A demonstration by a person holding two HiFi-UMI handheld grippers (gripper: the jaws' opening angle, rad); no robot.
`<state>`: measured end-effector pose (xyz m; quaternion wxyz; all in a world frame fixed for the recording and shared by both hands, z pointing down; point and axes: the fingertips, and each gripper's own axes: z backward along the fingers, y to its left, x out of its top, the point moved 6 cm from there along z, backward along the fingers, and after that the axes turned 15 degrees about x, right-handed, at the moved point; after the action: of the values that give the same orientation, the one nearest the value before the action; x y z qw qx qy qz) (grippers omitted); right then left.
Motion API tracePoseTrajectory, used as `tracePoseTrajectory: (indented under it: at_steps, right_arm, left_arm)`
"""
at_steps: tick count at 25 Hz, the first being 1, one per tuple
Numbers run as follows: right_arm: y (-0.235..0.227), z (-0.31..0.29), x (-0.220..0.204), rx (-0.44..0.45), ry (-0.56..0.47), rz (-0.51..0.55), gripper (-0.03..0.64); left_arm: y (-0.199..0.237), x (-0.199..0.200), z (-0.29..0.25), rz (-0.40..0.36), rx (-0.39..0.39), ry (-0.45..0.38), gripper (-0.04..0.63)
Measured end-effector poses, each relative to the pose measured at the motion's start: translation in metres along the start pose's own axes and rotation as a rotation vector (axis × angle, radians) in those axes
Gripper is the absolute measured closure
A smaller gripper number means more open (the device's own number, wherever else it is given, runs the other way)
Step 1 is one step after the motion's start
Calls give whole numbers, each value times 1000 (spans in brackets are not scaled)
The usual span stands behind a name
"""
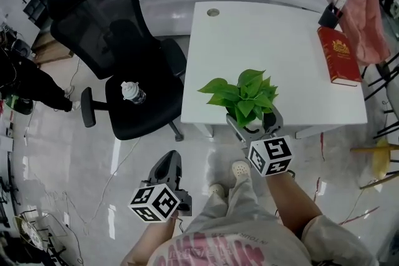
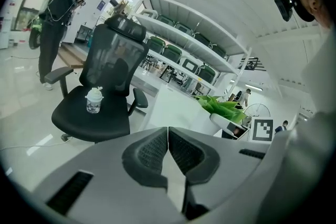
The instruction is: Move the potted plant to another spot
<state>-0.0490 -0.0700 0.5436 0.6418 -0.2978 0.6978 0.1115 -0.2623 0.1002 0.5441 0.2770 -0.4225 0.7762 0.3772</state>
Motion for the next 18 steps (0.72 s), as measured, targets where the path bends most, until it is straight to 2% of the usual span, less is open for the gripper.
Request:
tracePoseTrajectory:
  at_steps: [6,18]
  right_arm:
    - [9,0,-5,-31,-6,11,126]
    - [11,-2,-7,-54,19,50,126]
  left_arm:
    - [20,-12,10,17,23,12,571]
    - [19,-19,12,35,26,22,571]
